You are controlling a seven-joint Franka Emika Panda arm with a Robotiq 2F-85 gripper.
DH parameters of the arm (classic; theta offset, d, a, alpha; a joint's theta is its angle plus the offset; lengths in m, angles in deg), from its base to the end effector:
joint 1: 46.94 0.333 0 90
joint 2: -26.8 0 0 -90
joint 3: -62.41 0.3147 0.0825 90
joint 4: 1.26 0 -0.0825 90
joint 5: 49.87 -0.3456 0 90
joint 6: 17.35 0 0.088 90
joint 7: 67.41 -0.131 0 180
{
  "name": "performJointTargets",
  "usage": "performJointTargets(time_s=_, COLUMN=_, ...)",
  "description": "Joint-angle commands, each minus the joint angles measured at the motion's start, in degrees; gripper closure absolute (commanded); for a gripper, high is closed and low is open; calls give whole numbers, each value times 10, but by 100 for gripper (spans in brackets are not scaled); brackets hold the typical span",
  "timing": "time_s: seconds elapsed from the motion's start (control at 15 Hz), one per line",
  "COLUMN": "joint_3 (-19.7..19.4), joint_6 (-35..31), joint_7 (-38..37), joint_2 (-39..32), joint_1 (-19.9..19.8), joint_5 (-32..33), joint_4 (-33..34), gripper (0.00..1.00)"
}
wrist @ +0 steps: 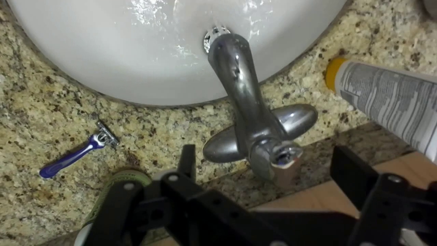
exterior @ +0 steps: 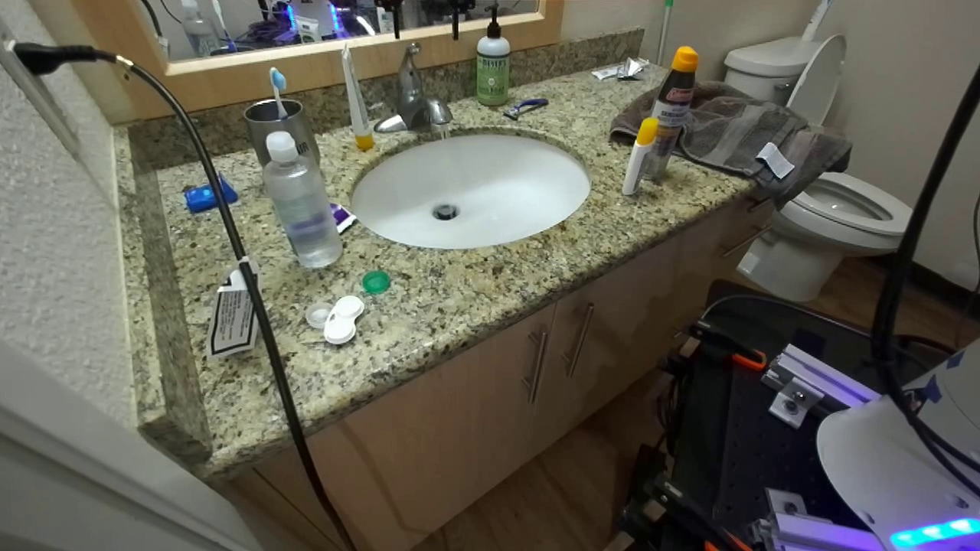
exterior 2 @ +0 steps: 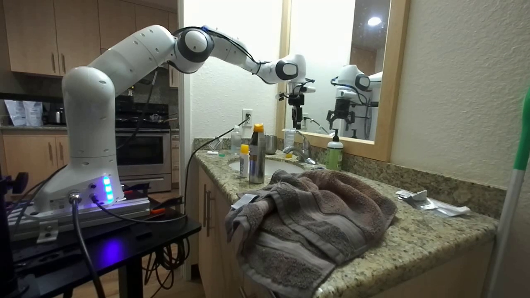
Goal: Close the tap
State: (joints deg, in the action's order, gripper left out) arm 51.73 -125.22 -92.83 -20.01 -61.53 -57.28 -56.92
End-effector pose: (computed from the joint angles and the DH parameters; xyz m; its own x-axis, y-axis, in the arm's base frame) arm 0.6942 -0.2595 0.3772 0.6532 -0.7508 0.0984 -0.7515 -0.6587 -0.0368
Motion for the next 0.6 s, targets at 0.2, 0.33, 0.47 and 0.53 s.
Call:
performJointTargets(time_s=0.2, joint_3=-21, joint_6=-9, joint_7=-47, joint_2=0, joint_1=-4, joint_5=1, joint_4=19, gripper=0)
performJointTargets(time_s=0.33, joint_3=-24, joint_6=18, joint_7=-48, joint_2=-11, joint_1=-2, joint_5=9, joint_4=27, gripper=0)
performJointTargets(time_s=0.47, joint_3=-22, joint_6=44, joint_7=-47, joint_2=-20, joint_1=-2, joint_5=8, joint_4=26, gripper=0)
performJointTargets(time_s=0.53, joint_3=-23, joint_6=54, joint_7=-48, joint_2=-24, joint_1=-1, joint_5=11, joint_4=26, gripper=0)
